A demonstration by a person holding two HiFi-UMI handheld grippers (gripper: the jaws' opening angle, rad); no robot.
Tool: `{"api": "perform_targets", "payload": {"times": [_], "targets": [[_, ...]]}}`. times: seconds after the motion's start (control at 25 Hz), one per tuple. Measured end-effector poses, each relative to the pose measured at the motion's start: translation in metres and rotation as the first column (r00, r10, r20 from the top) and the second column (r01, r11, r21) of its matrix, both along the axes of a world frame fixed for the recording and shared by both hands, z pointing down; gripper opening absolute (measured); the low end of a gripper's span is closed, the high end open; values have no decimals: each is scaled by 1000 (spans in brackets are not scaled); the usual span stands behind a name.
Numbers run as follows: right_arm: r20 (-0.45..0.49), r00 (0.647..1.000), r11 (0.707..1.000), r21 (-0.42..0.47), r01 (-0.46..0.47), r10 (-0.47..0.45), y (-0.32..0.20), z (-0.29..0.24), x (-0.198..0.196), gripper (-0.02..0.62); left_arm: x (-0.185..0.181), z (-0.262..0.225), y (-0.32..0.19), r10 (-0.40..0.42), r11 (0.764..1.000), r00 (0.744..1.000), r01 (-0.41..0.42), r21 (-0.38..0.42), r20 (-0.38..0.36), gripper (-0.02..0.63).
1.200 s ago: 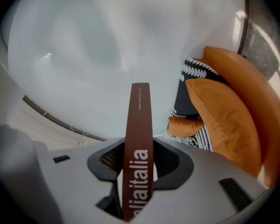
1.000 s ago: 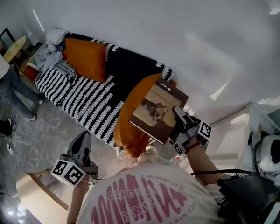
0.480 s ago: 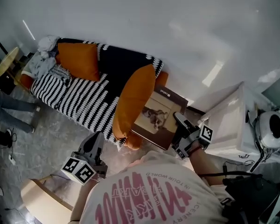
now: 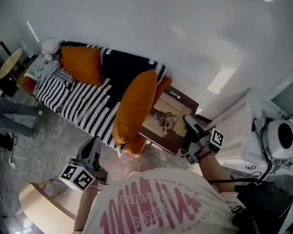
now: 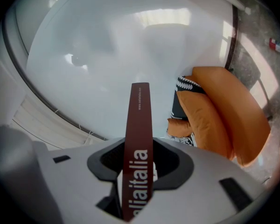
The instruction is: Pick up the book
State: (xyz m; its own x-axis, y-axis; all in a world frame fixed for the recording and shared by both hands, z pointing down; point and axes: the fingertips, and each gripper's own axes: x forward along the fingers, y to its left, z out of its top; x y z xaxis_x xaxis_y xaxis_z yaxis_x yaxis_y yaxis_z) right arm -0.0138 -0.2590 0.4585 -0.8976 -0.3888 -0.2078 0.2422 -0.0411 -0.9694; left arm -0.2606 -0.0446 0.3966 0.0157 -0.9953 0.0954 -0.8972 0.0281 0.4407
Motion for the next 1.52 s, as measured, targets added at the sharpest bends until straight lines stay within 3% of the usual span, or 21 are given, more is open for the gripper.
{"api": "perform_targets", "payload": {"times": [0.32, 0.56, 0.84, 1.52], "targets": [[3, 1000, 1000, 7, 6, -6, -8, 5, 36, 158, 36, 0, -11, -14, 1000, 1000, 14, 18, -2, 6], [-15, 1000, 1000, -8, 4, -4, -8, 9, 35, 158, 41, -4, -17, 3, 1000, 1000, -3, 10, -3, 6], [-10, 1000, 999, 48, -7, 8, -13, 4, 36, 158, 40, -4, -19, 0, 1000, 1000, 0, 7, -1, 6], [-28, 998, 998, 35, -51, 52, -14, 9, 39, 158, 32, -5, -28, 35, 999, 999, -35, 4, 4, 6]]}}
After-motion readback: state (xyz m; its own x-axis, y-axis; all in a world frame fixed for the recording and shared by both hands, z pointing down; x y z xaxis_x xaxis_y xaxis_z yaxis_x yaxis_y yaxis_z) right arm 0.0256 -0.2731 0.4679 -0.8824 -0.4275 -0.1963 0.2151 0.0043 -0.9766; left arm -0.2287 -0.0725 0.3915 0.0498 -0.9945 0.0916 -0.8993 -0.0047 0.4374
